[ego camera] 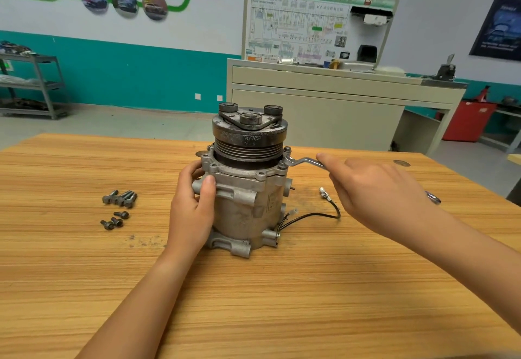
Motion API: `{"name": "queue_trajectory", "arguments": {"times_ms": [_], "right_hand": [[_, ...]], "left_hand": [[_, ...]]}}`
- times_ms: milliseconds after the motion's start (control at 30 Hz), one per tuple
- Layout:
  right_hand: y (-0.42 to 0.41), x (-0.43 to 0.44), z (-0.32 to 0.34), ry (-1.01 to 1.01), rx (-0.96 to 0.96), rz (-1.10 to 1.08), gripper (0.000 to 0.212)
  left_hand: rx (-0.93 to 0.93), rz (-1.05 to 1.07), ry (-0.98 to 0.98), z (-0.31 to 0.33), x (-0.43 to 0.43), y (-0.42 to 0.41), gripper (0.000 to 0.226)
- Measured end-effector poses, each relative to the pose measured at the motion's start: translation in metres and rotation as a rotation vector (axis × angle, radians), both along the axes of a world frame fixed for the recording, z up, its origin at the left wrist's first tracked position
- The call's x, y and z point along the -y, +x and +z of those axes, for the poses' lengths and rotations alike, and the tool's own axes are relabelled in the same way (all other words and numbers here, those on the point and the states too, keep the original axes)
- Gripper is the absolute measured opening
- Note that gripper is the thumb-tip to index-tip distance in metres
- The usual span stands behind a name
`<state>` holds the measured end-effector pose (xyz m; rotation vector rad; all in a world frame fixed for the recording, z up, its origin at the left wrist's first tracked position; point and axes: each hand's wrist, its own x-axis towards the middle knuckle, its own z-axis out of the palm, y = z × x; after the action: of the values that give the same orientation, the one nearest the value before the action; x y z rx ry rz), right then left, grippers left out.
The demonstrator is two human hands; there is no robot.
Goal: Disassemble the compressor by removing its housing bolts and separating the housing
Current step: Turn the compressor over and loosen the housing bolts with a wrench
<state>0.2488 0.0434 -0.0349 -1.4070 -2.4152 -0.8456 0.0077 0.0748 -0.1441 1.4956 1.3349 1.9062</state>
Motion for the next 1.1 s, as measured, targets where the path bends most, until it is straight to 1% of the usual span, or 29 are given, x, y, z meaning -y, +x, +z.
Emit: {"name": "queue_trajectory", "arguments": {"times_ms": [133,233,300,367,467,600,633,700,767,800,867,967,1033,1100], "right_hand": [[-0.013,0.008,0.01,-0.077,0.145,-0.081,0.047],[-0.037,0.022,0.024,-0.106,0.317,-0.169,0.034],[-0.05,0.028,0.031,-0.161,0.386,-0.211,0.031],[-0.052,0.03,0.031,-0.165,0.397,-0.222,0.034],[-0.041,0.025,0.026,-0.09,0.359,-0.192,0.047],[-0.023,0.003,0.029,-0.076,0.256,-0.07,0.04],[-0.019,-0.007,0.033,-0.08,0.264,-0.04,0.04],[-0.011,-0.029,0.041,-0.081,0.313,-0.014,0.047],[-0.005,-0.051,0.045,-0.027,0.381,0.018,0.052],[-0.003,-0.061,0.043,0.003,0.377,0.045,0.05],[-0.007,-0.076,0.032,0.025,0.282,0.159,0.04],[-0.019,-0.086,0.006,0.116,-0.043,0.407,0.019],[-0.023,-0.085,-0.008,0.15,-0.209,0.458,0.018],[-0.018,-0.077,-0.013,0.145,-0.373,0.427,0.025]], "left_hand": [[0.007,0.003,0.008,0.002,0.0,0.002,0.037],[0.028,0.016,0.029,0.002,-0.001,0.005,0.039],[0.049,0.023,0.029,0.002,-0.001,0.007,0.04],[0.046,0.019,0.025,0.002,-0.001,0.006,0.039],[0.04,0.014,0.022,0.002,-0.001,0.004,0.04],[0.051,0.013,0.02,0.0,-0.001,0.005,0.038],[0.052,0.015,0.017,0.0,-0.001,0.006,0.039],[0.05,0.019,0.016,0.0,-0.002,0.005,0.041],[0.044,0.025,0.016,0.0,-0.001,0.005,0.04],[0.039,0.027,0.017,0.0,-0.001,0.004,0.04],[0.031,0.028,0.018,-0.001,-0.001,0.004,0.039],[0.014,0.028,0.023,-0.001,-0.002,0.003,0.036],[0.003,0.033,0.023,-0.001,-0.002,0.003,0.037],[0.0,0.032,0.023,-0.001,-0.002,0.003,0.038]]}}
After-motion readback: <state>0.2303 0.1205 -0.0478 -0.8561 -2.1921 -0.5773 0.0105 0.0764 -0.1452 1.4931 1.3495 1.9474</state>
